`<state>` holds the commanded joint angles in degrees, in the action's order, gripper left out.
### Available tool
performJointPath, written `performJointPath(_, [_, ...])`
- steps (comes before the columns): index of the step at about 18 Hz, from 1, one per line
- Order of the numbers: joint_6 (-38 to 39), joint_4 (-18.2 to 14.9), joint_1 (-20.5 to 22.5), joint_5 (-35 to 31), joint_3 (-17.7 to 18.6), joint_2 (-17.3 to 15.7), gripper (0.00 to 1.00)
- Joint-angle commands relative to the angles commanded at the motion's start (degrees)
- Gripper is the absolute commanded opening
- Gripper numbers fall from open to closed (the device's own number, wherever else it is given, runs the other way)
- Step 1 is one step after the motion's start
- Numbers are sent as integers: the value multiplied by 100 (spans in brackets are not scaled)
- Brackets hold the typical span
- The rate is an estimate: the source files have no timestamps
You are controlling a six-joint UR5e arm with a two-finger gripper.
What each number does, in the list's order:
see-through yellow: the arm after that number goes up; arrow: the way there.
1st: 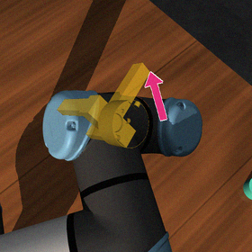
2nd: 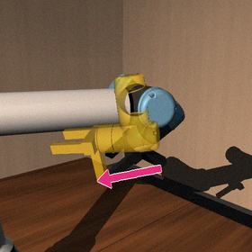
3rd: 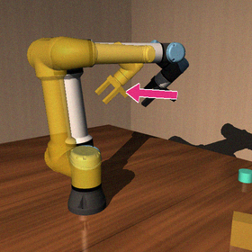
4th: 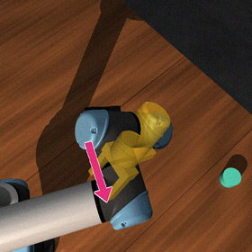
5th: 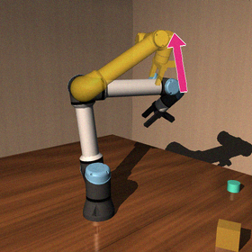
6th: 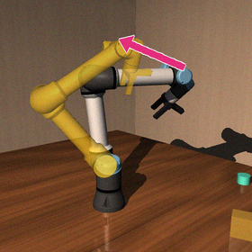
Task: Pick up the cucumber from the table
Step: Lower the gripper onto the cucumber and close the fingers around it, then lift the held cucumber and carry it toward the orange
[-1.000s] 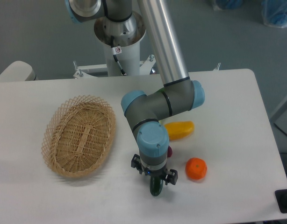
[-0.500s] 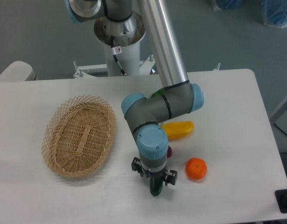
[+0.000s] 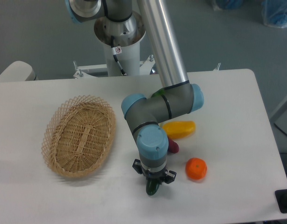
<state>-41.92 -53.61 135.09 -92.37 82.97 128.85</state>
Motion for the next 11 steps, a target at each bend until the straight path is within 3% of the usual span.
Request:
performJointPath(5, [-123, -412, 88, 53, -281, -158, 33])
performJointPath(11, [-1220, -1633, 333, 53, -975, -281, 33])
